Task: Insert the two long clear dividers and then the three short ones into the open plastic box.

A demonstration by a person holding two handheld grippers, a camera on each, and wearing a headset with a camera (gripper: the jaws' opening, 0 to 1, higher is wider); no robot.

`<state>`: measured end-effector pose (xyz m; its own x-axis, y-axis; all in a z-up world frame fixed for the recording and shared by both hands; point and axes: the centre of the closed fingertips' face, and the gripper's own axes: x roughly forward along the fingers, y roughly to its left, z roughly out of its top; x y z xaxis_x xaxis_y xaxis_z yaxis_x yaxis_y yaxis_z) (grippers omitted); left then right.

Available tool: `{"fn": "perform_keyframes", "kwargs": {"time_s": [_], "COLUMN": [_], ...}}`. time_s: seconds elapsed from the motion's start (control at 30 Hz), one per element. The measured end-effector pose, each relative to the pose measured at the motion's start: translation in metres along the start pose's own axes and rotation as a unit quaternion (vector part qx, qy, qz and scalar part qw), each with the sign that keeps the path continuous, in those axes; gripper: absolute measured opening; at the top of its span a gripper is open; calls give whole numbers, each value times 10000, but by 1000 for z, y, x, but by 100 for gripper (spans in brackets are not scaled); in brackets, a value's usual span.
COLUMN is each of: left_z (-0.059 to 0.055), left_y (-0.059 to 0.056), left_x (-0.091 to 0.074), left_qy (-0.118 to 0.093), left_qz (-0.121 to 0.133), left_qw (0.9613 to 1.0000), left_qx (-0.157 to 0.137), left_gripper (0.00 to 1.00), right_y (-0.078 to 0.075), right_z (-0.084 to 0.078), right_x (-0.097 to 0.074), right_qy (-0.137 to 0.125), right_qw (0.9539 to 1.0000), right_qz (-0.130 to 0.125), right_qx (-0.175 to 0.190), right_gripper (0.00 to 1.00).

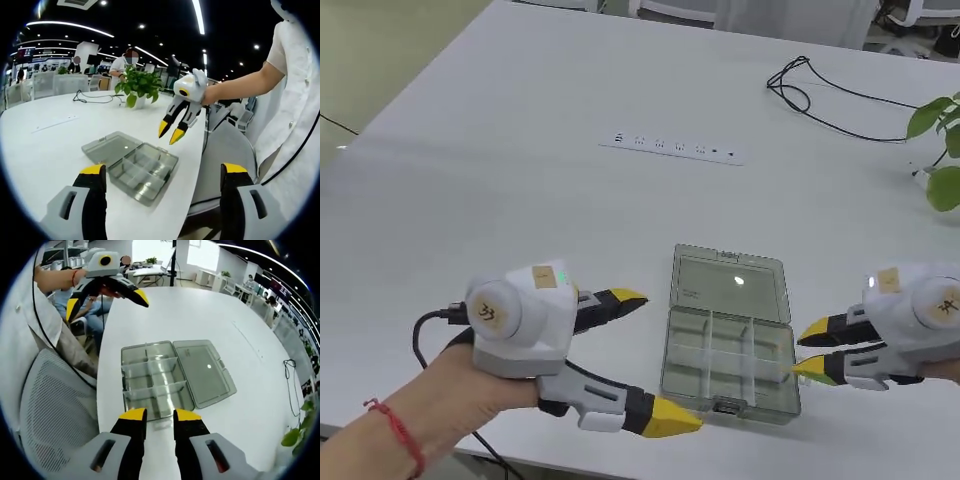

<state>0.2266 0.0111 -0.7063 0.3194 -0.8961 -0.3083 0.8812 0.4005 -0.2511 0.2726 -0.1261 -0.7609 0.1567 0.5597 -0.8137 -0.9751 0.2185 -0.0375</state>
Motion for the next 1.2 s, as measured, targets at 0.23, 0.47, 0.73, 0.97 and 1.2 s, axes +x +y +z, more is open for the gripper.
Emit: {"fn": "perform_keyframes", "kwargs": {"time_s": [0.23,0.47,0.73,0.97,1.2], "left_z": [-4,-10,-13,-16,-19], "left_y": [3,5,8,7,8], "left_x": [-1,-3,-4,-4,-4], "left_qy": [96,193,254,318,355], "left_qz": [40,73,128,122,132], "left_qw": [9999,9998,9996,9994,9992], "left_qx": [41,61,88,90,82], "left_gripper": [100,100,100,100,100], "right_y": [5,9,12,14,16], "right_z": [-5,-11,-22,-28,-31], "right_x": [-14,-26,-35,-35,-36], "right_qy": [-229,-440,-562,-639,-653], "right_qw": [9992,9968,9934,9911,9899], "right_qz": [-211,-372,-520,-578,-620], "right_qx": [247,561,854,1014,1098], "right_gripper": [29,37,44,54,60]}}
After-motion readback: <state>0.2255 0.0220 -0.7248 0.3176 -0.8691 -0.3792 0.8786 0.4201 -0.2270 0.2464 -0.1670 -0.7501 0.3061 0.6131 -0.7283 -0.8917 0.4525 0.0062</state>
